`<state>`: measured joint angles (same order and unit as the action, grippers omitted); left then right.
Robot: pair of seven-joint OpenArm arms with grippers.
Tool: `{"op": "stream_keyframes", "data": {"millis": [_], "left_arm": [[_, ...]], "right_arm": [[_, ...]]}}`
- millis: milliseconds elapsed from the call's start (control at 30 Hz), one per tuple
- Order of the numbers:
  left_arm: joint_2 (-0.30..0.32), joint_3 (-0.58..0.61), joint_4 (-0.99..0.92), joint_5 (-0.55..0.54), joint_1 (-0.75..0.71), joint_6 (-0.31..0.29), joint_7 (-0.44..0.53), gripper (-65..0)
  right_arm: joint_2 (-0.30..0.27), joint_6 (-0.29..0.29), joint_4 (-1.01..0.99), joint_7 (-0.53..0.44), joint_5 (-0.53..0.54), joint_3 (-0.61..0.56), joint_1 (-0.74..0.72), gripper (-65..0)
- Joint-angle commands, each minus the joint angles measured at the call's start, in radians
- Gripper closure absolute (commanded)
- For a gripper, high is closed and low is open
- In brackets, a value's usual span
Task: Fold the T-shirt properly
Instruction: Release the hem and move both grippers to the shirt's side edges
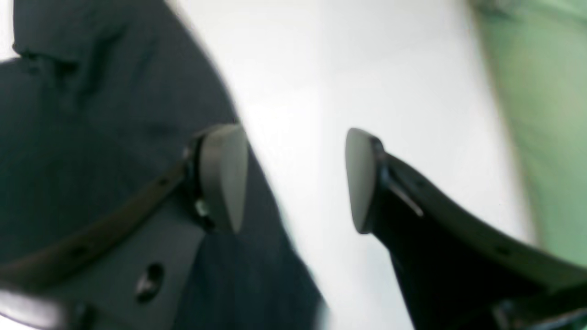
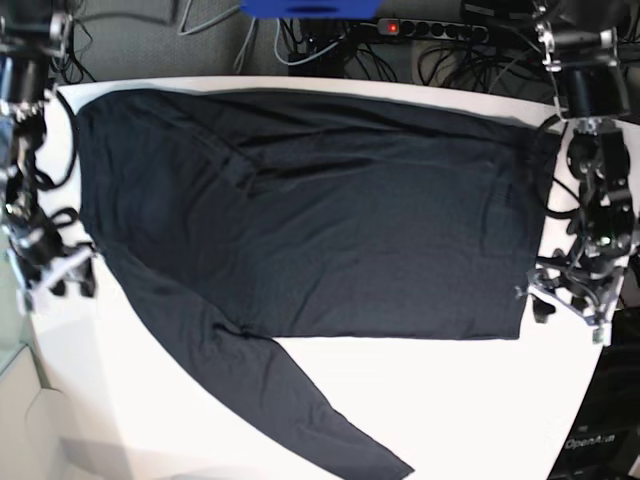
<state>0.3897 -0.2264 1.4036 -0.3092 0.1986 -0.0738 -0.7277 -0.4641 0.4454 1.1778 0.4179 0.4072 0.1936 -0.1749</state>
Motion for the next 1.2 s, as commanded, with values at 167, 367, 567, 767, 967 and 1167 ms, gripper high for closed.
{"op": "stream_keyframes", "data": {"millis": [167, 367, 567, 767, 967, 1167], "left_arm": [[0.013, 0.114, -0.234, -0.002, 0.164, 0.002, 0.145, -37.4], [0.015, 0.12, -0.472, -0.002, 0.261, 0.002, 0.277, -37.5], [0.01, 0.218, -0.656, 0.025, 0.338, -0.076, 0.42, -37.5], [-0.039, 0.241, -0.878, 0.124, 0.457, -0.077, 0.541, -37.5], [-0.042, 0.239, -1.021, 0.124, 0.49, -0.083, 0.641, -37.5], [-0.065, 0.246, -1.05, 0.132, 0.491, -0.083, 0.684, -37.5]], "right_arm": [[0.084, 0.057, -0.16, -0.004, -0.218, 0.007, -0.206, -35.2], [0.152, 0.072, -0.21, -0.026, -0.396, 0.013, -0.269, -35.2], [0.153, 0.072, -0.232, -0.053, -0.405, 0.01, -0.265, -35.2], [0.153, 0.072, -0.23, -0.049, -0.405, 0.011, -0.262, -35.2], [0.15, 0.072, -0.226, -0.055, -0.405, 0.011, -0.234, -35.2], [0.153, 0.072, -0.224, -0.052, -0.405, 0.008, -0.228, -35.2]]}}
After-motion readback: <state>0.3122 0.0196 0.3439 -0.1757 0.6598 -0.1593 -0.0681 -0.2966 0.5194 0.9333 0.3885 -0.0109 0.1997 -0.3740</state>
